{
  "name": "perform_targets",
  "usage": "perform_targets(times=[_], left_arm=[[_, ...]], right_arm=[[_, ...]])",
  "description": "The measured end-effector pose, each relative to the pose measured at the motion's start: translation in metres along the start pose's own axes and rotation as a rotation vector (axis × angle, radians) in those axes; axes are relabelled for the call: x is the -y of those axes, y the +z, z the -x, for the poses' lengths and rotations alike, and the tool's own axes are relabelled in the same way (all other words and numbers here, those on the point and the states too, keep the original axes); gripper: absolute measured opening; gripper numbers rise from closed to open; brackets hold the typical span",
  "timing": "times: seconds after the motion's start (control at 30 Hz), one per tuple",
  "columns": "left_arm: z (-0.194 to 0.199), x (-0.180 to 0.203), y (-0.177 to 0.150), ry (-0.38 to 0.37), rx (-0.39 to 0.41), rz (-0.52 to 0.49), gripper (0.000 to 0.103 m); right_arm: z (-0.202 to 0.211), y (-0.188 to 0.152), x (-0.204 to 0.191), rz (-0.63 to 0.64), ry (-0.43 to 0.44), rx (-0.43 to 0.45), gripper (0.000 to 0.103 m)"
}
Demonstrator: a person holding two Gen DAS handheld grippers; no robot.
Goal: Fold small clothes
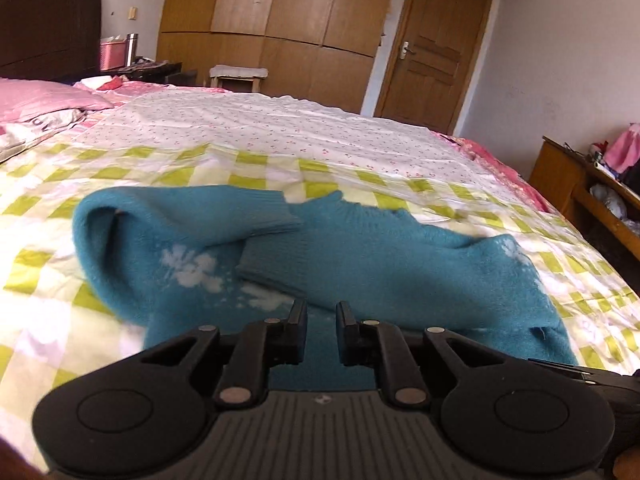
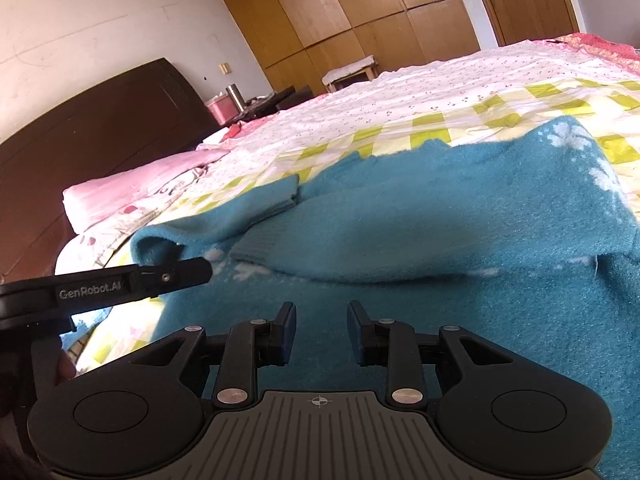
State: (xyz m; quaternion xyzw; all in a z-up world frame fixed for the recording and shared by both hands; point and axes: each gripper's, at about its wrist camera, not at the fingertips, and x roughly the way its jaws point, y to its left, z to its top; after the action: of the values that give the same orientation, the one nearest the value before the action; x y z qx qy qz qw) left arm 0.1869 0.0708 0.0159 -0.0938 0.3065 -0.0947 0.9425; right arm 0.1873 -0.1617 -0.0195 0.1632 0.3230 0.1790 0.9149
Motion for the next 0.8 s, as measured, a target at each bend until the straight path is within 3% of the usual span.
perform_targets(times=[0.3, 0.4, 0.63, 0.8], left_arm=[[-0.001, -0.050, -0.022, 0.084, 0.018, 0.151, 0.025], [-0.007, -0.053, -0.027, 0.112, -0.010, 0.108, 0.025], [-0.015, -0.053, -0.029, 0.064, -0.029, 0.073, 0.025], [-0.017, -0.056, -0.028, 0.048, -0.032, 0.065, 0.025]], right_arm=[[-0.023, 0.022, -0.019, -0.015, 0.011, -0.020, 0.029], [-0.048, 0.043, -0.031, -0.022, 0.009, -0.026, 0.029], [-0.116, 0.075, -0.044, -0.152, 0.025, -0.059, 0.030], [-0.151, 0.081, -0.044, -0.250, 0.026, -0.082, 0.044]])
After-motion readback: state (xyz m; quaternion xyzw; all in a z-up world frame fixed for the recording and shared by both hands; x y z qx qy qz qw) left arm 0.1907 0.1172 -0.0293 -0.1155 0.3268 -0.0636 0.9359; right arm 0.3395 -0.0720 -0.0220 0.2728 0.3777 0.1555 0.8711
